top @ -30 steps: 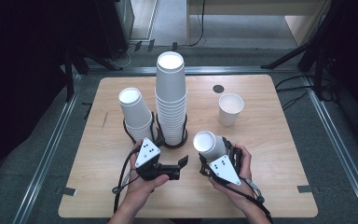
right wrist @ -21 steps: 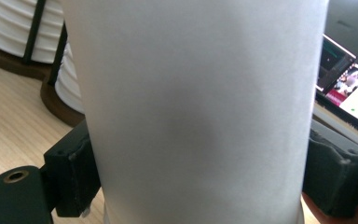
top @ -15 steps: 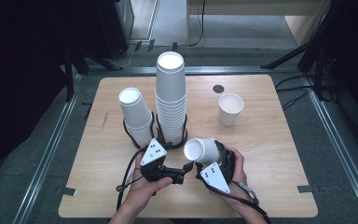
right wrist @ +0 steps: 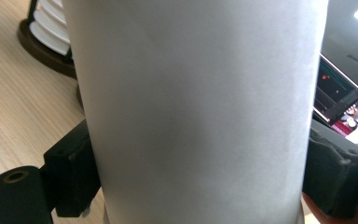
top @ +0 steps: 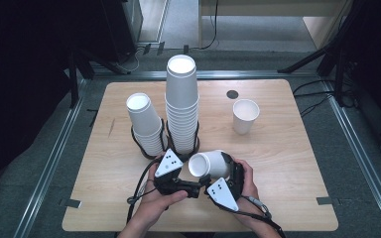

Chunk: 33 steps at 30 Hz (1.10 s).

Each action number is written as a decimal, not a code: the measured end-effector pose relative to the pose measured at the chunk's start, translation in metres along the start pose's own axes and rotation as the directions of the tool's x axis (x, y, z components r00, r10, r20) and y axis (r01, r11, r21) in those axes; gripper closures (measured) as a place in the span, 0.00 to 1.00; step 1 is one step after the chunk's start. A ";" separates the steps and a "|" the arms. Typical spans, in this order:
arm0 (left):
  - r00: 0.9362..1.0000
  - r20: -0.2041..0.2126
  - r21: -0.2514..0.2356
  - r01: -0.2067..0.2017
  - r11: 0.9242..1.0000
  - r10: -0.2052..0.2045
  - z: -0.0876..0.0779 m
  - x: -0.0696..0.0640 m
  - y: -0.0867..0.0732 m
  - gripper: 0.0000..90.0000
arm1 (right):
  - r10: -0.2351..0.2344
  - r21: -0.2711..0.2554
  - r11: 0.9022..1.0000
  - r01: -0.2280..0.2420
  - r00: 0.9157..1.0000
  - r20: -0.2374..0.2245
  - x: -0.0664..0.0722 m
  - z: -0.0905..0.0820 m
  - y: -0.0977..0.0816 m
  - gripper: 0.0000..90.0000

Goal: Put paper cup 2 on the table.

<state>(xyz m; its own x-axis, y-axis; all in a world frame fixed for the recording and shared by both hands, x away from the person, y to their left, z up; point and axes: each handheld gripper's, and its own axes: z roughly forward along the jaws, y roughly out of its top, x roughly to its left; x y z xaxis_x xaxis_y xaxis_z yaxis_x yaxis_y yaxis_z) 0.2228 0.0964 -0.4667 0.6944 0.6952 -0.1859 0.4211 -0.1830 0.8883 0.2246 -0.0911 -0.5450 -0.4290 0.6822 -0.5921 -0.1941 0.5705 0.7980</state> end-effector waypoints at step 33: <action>0.999 0.022 0.047 0.031 0.998 -0.032 0.002 0.000 -0.001 0.24 | -0.077 -0.064 0.995 0.077 0.997 -0.008 0.013 -0.003 0.008 0.10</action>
<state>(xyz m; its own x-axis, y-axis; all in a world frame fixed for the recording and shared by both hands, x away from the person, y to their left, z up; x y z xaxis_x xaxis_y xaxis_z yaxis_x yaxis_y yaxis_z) 0.2235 0.0957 -0.4687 0.6932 0.6853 -0.2230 0.4690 -0.1940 0.8616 0.2145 -0.0793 -0.5463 -0.4198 0.6322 -0.6512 -0.2823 0.5909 0.7557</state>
